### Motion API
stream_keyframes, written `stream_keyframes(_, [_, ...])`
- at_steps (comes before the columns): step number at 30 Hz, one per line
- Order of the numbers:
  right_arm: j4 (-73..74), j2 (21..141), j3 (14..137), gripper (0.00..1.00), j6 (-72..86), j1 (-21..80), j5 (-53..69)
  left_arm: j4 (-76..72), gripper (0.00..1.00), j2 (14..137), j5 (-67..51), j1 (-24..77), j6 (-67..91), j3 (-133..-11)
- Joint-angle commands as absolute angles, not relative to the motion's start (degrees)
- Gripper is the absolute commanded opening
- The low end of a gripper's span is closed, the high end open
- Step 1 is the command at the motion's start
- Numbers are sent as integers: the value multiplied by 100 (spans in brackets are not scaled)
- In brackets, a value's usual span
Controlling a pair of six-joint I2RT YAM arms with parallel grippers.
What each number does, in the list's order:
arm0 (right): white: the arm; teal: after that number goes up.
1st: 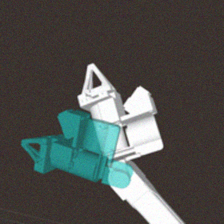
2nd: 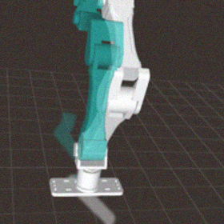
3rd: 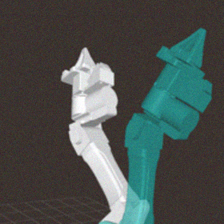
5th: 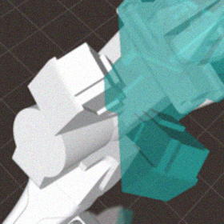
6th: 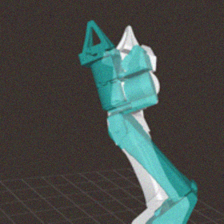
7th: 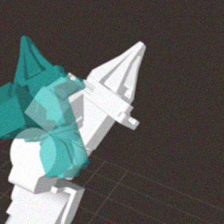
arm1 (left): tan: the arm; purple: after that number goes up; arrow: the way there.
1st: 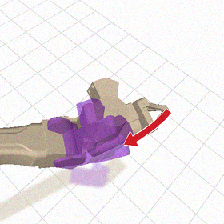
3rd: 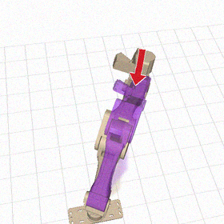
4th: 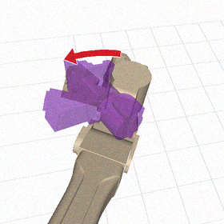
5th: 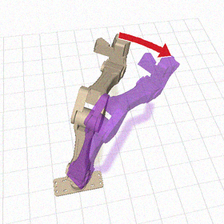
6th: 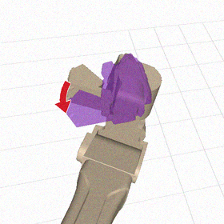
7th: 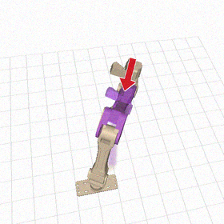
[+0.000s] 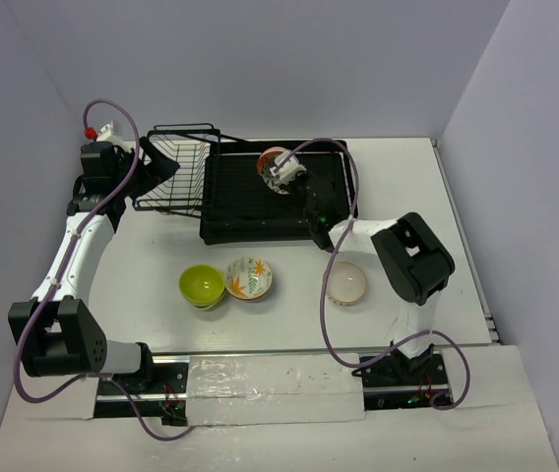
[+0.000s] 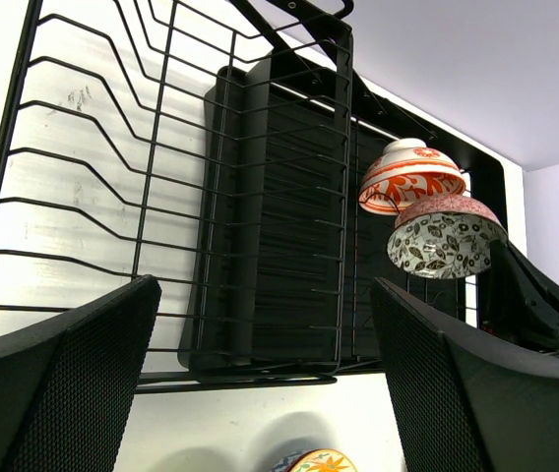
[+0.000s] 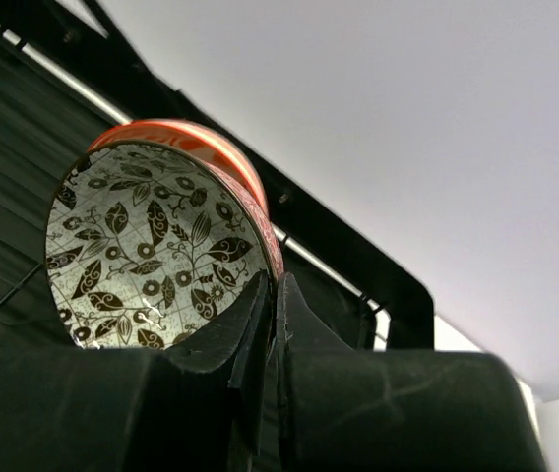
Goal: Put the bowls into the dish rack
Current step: Insert the bowl into the dish rack.
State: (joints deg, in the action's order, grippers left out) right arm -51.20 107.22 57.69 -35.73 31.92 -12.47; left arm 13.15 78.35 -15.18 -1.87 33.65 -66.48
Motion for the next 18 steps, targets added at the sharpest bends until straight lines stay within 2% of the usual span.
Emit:
stream_keyframes(1, [-6398,10881,5748,0,-3910,3278,-1503,1169,93,7664,-1626,-220,3340,-6803])
stream_keyframes(18, [-7145,11338,5634,0,-4587,3331,-1468,1169,92,7725,-1661,-237,3349,-6812])
